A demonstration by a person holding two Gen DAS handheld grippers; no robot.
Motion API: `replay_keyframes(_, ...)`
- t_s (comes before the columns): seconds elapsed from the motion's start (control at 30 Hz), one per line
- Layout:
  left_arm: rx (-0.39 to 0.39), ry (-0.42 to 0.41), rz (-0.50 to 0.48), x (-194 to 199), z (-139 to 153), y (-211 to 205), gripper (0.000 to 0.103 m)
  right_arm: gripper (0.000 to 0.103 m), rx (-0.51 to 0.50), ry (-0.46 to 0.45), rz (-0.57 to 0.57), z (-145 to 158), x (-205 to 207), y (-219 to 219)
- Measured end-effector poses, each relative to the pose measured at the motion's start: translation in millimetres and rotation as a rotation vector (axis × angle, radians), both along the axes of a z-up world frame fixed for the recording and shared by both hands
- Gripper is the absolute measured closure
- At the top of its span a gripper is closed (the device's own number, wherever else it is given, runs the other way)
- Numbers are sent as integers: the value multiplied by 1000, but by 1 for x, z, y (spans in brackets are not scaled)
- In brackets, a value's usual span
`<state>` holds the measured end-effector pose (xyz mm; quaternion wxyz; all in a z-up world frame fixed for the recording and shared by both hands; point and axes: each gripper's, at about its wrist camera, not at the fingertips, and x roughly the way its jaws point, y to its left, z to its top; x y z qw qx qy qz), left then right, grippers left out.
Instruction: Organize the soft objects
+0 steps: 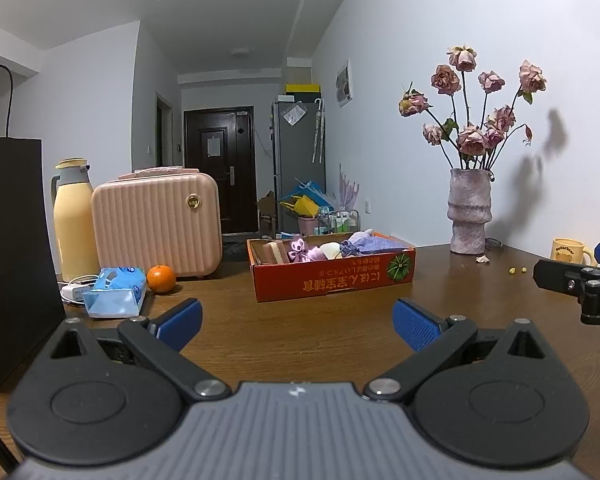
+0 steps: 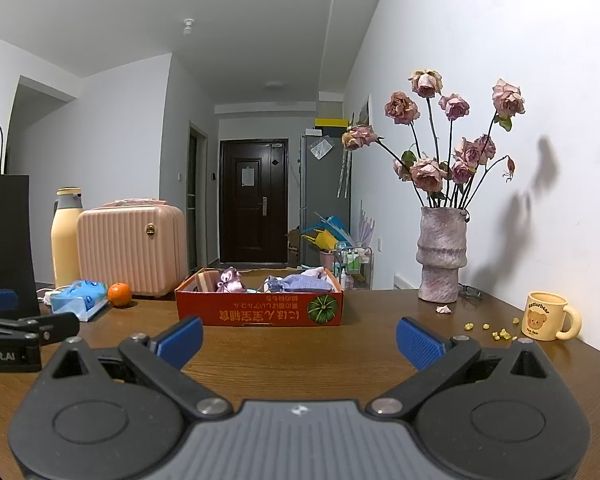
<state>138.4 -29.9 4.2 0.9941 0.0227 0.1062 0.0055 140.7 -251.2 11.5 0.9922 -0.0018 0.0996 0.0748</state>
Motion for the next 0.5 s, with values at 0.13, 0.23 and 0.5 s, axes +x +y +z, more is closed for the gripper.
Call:
replay_keyframes(0.13,2,-7,-1,-2,0,0,0,0,-2,-4,0,1,-1,0)
replay_keyframes(0.23,2,-8,-2,-3,0,0,0,0,-3,-5,1,2,-2,0)
replay_keyframes(0.5,5,-15,-2,-3,2,-1,0,0,-5,-8,1,3,-3,1)
